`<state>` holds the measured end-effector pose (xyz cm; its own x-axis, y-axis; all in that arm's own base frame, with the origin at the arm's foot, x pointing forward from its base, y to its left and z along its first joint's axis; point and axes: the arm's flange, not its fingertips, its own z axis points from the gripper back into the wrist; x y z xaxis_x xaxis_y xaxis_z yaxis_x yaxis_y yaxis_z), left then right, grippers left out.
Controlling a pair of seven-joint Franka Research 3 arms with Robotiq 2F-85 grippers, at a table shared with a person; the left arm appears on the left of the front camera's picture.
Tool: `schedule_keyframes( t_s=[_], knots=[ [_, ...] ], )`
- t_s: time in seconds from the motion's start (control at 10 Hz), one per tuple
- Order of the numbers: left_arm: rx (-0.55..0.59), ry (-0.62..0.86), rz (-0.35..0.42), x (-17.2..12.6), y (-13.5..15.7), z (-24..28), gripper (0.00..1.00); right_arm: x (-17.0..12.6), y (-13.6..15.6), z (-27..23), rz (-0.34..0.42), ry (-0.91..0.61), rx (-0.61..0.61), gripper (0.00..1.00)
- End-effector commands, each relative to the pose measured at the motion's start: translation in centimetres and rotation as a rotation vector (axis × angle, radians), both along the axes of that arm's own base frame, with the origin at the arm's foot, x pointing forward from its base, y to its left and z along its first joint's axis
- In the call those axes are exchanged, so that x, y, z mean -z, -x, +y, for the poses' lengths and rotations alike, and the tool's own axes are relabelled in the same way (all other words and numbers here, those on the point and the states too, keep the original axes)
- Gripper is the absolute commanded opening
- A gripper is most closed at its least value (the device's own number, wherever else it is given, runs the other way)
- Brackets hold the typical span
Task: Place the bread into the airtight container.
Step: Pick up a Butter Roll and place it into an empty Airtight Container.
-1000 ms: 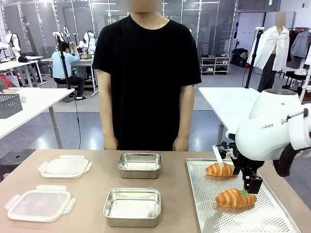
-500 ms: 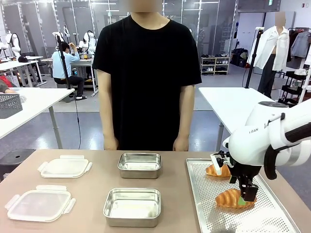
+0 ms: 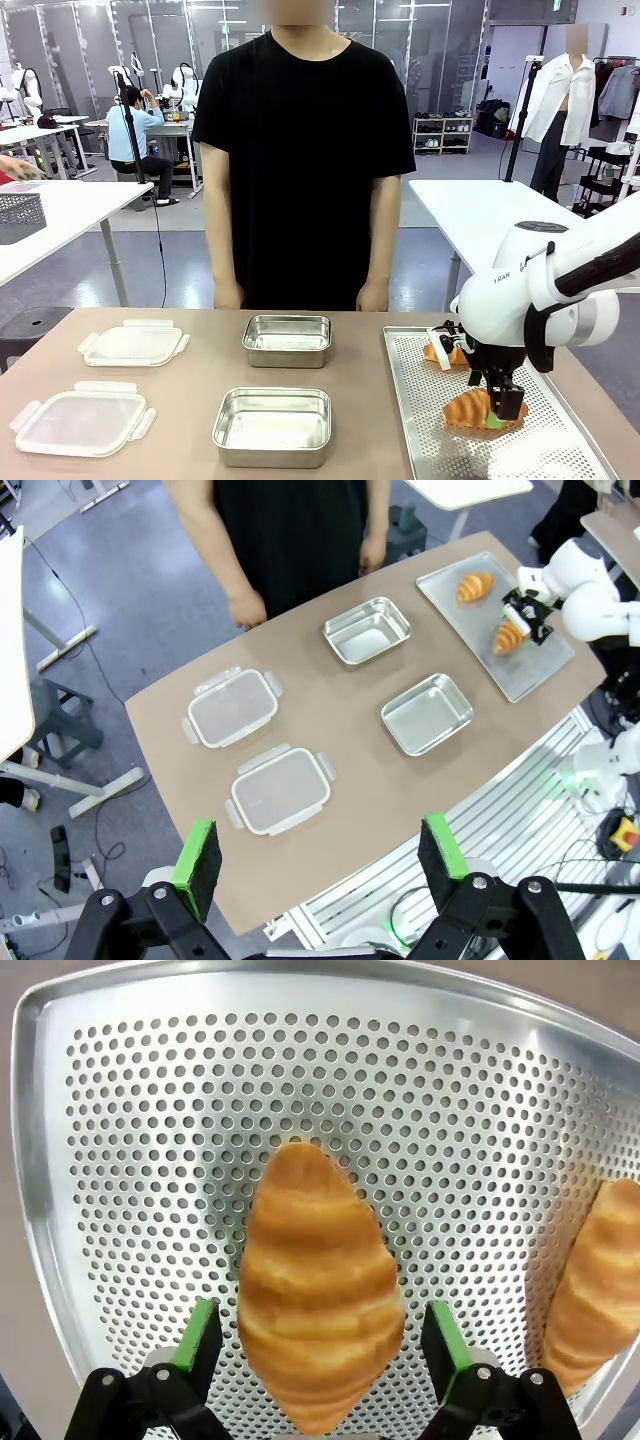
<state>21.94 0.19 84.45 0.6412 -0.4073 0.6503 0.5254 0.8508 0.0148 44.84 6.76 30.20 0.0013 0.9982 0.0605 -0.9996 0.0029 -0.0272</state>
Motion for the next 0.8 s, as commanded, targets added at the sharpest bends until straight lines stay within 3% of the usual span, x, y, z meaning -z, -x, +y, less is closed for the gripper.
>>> schedule_keyframes(
  t_s=[0.0,0.1,0.6,0.7],
  knots=[
    [0.006,-0.007,0.000,-0.2,0.0,-0.1,1.00,0.6,-0.9,-0.3,0.005,-0.006,-0.015,1.00],
    [0.006,-0.007,0.000,-0.2,0.0,-0.1,1.00,0.7,-0.9,-0.3,0.013,0.000,-0.017,1.00],
    [0.006,-0.007,0.000,-0.2,0.0,-0.1,1.00,0.3,-0.8,-0.9,0.017,0.012,-0.015,0.54],
    [0.006,-0.007,0.000,-0.2,0.0,-0.1,1.00,-0.8,-0.3,-0.8,0.017,-0.004,-0.017,0.62]
  ],
)
